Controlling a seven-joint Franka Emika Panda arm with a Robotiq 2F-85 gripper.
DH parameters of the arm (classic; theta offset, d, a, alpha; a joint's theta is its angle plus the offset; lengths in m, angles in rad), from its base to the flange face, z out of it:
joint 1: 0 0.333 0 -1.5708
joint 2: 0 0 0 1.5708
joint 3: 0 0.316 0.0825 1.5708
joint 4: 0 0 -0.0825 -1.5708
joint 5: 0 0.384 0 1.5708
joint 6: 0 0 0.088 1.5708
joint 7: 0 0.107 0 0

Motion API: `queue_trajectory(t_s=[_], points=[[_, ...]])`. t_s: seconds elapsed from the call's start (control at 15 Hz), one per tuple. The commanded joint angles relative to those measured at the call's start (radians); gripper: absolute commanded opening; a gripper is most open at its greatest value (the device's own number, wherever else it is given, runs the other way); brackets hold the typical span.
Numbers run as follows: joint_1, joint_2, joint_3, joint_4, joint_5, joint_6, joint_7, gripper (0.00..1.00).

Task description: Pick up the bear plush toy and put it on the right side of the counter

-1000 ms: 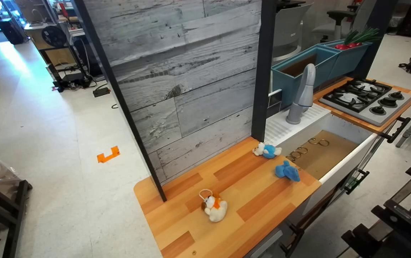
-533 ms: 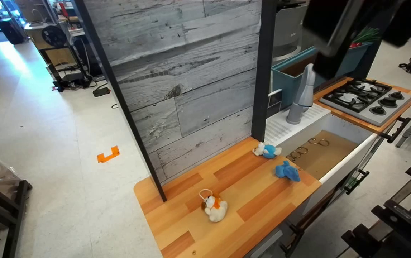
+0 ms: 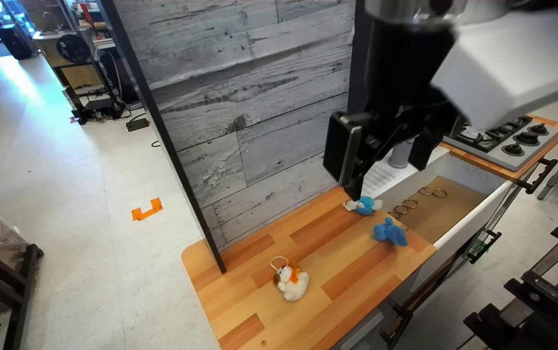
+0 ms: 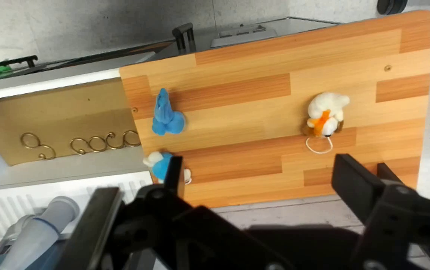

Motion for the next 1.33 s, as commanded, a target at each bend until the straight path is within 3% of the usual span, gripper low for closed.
queue_trajectory(t_s=[0.0, 0.33, 0.6, 1.27], points=[[0.078, 0.213, -0.054, 0.186, 0.109, -0.013, -0.154, 1.0], [0.143, 0.43, -0.079, 0.406, 0.257, -0.104, -0.344, 1.0], [0.163, 0.558, -0.094, 0.567, 0.304, -0.187, -0.428, 1.0], [0.177, 0.749, -0.088, 0.834, 0.318, -0.33, -0.549, 1.0]])
